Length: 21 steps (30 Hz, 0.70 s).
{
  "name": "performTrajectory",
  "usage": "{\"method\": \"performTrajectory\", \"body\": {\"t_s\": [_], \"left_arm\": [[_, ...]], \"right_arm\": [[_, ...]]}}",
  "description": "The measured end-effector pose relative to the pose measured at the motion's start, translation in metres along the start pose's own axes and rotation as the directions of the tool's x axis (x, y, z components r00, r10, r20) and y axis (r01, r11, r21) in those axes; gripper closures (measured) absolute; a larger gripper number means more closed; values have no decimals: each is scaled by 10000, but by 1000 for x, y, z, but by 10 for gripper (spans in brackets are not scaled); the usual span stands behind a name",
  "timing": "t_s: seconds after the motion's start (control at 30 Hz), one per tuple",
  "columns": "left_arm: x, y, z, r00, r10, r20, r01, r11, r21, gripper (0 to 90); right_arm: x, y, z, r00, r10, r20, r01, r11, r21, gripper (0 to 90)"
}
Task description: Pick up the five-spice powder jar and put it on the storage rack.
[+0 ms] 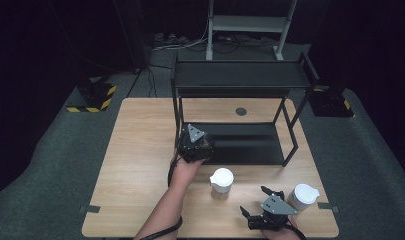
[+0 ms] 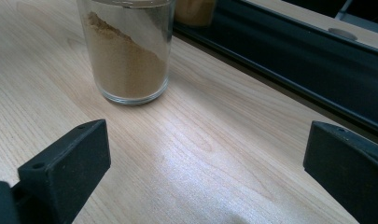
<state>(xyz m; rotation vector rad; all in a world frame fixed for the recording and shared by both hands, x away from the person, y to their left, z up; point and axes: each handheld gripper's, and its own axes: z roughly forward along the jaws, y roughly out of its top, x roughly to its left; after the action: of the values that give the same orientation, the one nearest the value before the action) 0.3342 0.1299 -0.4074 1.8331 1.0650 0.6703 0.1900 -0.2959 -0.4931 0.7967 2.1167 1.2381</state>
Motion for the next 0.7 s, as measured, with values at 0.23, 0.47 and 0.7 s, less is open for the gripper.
{"method": "performTrajectory", "body": {"t_s": [0.23,0.47,0.7], "left_arm": [[-1,-1,-7,10000,20,40,-20,9999,-114,208],[0,-2,-15,9999,100,73,-99,9998,-158,194],[2,-5,-23,9998,147,133,-143,9994,-302,175]], "right_arm": [[0,0,0,10000,-19,6,19,10000,1,0],[0,0,0,10000,-33,7,33,10000,2,0],[0,0,0,10000,-38,12,38,10000,11,0]]}}
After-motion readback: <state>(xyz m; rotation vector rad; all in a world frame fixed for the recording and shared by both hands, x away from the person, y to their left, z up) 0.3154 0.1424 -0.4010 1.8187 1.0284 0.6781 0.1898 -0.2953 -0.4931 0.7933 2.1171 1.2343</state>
